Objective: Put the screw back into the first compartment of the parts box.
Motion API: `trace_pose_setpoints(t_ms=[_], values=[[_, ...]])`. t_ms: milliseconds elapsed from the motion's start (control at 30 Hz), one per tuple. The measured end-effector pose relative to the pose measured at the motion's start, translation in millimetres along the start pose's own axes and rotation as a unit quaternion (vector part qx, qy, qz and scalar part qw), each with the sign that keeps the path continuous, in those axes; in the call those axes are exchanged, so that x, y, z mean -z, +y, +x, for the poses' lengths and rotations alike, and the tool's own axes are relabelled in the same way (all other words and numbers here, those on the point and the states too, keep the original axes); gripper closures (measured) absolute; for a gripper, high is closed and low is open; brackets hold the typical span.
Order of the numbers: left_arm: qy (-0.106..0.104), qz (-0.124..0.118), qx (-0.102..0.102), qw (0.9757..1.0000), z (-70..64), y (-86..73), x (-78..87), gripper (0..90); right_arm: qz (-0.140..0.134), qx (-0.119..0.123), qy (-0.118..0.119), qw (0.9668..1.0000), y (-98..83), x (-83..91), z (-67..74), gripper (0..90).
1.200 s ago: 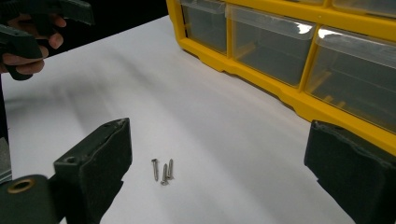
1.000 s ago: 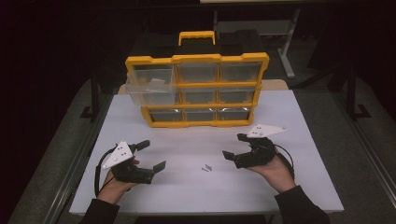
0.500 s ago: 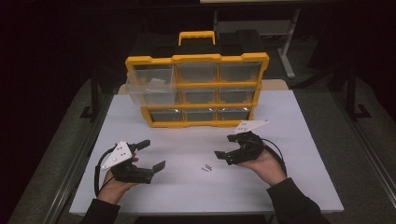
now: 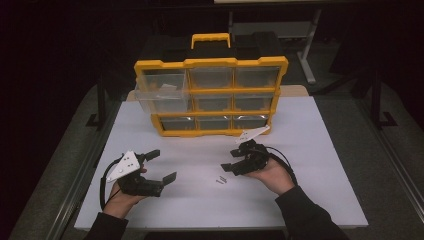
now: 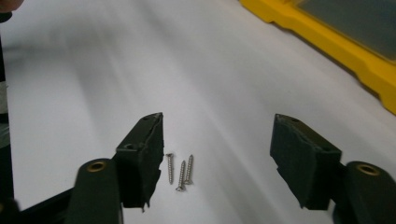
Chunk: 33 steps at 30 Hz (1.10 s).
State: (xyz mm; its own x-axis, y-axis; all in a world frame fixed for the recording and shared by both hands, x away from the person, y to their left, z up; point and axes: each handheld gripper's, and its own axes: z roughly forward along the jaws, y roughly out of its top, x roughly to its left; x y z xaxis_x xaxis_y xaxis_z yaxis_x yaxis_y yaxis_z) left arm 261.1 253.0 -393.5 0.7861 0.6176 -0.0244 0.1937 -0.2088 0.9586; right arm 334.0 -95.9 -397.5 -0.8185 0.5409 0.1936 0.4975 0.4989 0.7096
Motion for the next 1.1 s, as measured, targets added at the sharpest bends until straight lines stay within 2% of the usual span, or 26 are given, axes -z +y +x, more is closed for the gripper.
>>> trace_pose_setpoints(t_ms=[167, 200, 367, 400, 433, 567, 600, 667, 733, 867, 1100], values=[[-0.003, 0.002, 0.005, 1.0000, 0.4, 0.0, 0.7, 6.4, 0.019, 0.000, 0.015, 0.9997, 2.5, -6.2, -0.6, 45.2], [-0.003, 0.006, 0.005, 1.0000, 0.6, 0.5, 1.3, 6.4, 0.030, -0.002, 0.018, 0.9994, 3.3, -8.5, 0.2, 48.5], [-0.002, 0.007, 0.005, 1.0000, 0.7, 0.8, 1.4, 4.5, 0.044, 0.010, 0.019, 0.9988, 4.1, -14.0, -0.2, 55.1], [-0.003, 0.007, 0.005, 1.0000, 1.0, 0.9, 1.5, 4.5, 0.051, 0.008, 0.020, 0.9985, 4.5, -15.9, 0.8, 58.9], [-0.003, 0.007, 0.005, 1.0000, 1.0, 0.9, 1.5, 4.4, 0.051, 0.008, 0.020, 0.9985, 4.5, -15.9, 0.8, 58.9], [-0.003, 0.007, 0.012, 0.9999, 0.6, 0.8, 0.7, 3.2, 0.072, 0.012, 0.025, 0.9970, 3.9, -23.3, 2.7, 64.1], [-0.003, 0.007, 0.011, 0.9999, 0.8, 0.9, 0.9, 2.9, 0.076, 0.020, 0.022, 0.9967, 3.3, -25.4, 1.8, 65.9], [-0.001, 0.008, 0.008, 0.9999, 1.2, 1.5, 1.4, 2.6, 0.086, 0.020, 0.029, 0.9957, 2.9, -29.1, 3.6, 68.6], [0.000, 0.006, 0.011, 0.9999, 1.2, 1.6, 1.5, 1.7, 0.098, 0.023, 0.023, 0.9946, 2.1, -32.4, 4.5, 71.6], [-0.002, 0.010, 0.014, 0.9998, 1.7, 2.0, 1.4, 1.7, 0.110, 0.035, 0.022, 0.9931, 1.1, -37.1, 3.7, 75.2], [-0.001, 0.005, 0.020, 0.9998, 2.0, 1.8, 1.2, 1.7, 0.125, 0.037, 0.025, 0.9911, -0.6, -43.1, 4.8, 78.2]])
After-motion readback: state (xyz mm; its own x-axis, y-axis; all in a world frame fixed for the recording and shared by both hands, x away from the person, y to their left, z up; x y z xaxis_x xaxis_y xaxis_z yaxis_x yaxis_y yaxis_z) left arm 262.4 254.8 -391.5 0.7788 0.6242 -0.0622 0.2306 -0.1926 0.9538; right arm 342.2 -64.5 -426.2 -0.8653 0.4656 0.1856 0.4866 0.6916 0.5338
